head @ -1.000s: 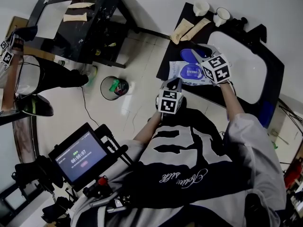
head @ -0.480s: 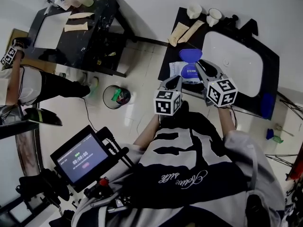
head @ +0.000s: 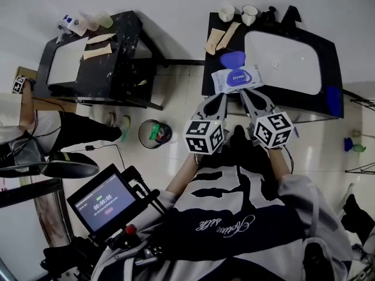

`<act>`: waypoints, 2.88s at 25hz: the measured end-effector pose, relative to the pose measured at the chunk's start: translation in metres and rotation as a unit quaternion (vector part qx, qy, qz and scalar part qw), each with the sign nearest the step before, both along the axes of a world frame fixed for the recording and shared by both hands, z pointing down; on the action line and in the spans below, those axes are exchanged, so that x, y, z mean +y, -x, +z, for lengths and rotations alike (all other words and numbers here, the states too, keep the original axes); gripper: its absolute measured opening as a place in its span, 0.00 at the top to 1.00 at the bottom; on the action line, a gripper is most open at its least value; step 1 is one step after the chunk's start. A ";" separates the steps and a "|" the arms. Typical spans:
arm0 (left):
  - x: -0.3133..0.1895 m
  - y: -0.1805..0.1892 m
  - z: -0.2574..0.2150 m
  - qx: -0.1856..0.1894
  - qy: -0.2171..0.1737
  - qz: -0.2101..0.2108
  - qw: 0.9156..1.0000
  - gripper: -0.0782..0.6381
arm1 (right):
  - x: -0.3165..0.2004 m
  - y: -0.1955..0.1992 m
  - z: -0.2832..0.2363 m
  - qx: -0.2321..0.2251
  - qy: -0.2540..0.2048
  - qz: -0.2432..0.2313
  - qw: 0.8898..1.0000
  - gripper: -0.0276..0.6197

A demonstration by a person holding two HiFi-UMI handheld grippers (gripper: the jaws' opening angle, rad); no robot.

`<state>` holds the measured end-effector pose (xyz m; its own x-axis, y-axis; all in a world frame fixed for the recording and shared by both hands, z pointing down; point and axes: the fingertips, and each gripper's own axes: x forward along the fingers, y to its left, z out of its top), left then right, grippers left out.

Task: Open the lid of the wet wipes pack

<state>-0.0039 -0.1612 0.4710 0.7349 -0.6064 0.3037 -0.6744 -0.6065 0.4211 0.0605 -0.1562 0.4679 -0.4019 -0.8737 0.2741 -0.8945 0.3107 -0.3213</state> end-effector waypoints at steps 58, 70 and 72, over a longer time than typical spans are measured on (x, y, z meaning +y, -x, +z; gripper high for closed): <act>0.319 0.008 -0.029 -0.026 -0.042 0.004 0.999 0.89 | 0.326 0.027 -0.039 -0.054 -0.031 0.013 0.998 0.96; 0.310 0.031 -0.023 -0.006 -0.048 -0.003 0.999 0.89 | 0.316 0.052 -0.032 -0.034 -0.034 0.004 0.999 0.96; 0.312 0.030 -0.018 -0.004 -0.046 -0.003 0.999 0.89 | 0.319 0.051 -0.026 -0.033 -0.034 0.005 0.999 0.96</act>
